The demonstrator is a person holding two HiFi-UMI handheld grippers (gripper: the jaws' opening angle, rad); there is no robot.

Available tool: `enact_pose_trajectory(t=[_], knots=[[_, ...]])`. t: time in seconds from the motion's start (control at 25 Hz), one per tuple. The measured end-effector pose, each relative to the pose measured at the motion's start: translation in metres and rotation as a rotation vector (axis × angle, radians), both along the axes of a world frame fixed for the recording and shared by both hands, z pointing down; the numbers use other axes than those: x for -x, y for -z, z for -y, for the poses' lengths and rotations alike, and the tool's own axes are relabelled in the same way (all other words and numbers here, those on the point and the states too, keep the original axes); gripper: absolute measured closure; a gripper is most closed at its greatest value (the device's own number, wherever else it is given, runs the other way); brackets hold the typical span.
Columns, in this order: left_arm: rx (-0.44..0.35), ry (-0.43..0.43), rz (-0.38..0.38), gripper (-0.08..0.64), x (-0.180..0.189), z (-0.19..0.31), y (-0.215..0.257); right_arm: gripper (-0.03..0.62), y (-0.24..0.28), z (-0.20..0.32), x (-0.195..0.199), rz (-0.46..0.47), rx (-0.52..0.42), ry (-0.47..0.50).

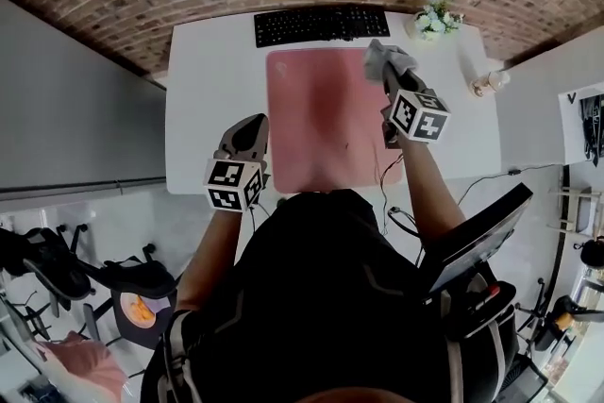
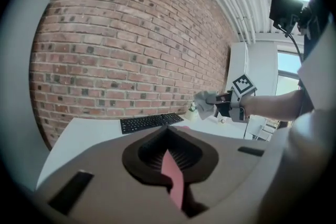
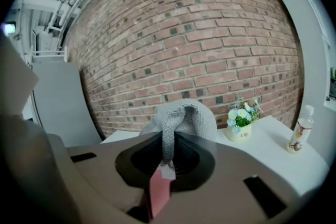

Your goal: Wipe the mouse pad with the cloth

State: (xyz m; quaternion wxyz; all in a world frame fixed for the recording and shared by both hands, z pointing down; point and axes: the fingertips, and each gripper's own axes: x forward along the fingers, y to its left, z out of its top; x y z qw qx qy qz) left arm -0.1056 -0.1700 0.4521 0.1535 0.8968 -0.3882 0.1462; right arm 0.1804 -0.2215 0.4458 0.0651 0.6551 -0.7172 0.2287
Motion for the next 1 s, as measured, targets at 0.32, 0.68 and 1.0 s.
enact_pose_trajectory(t=[0.32,0.68,1.0], knots=[[-0.082,0.0,-0.062,0.56,0.027,-0.023,0.037,0.561,0.055,-0.061,0.049,-0.071,-0.116,0.034],[-0.163,-0.028,-0.123,0.56,0.022,-0.043,0.074,0.561,0.085,-0.114,0.093,-0.121,-0.2,0.072],[-0.236,0.028,-0.086,0.56,0.008,-0.043,0.099,0.563,0.099,-0.124,0.088,-0.124,-0.239,0.133]])
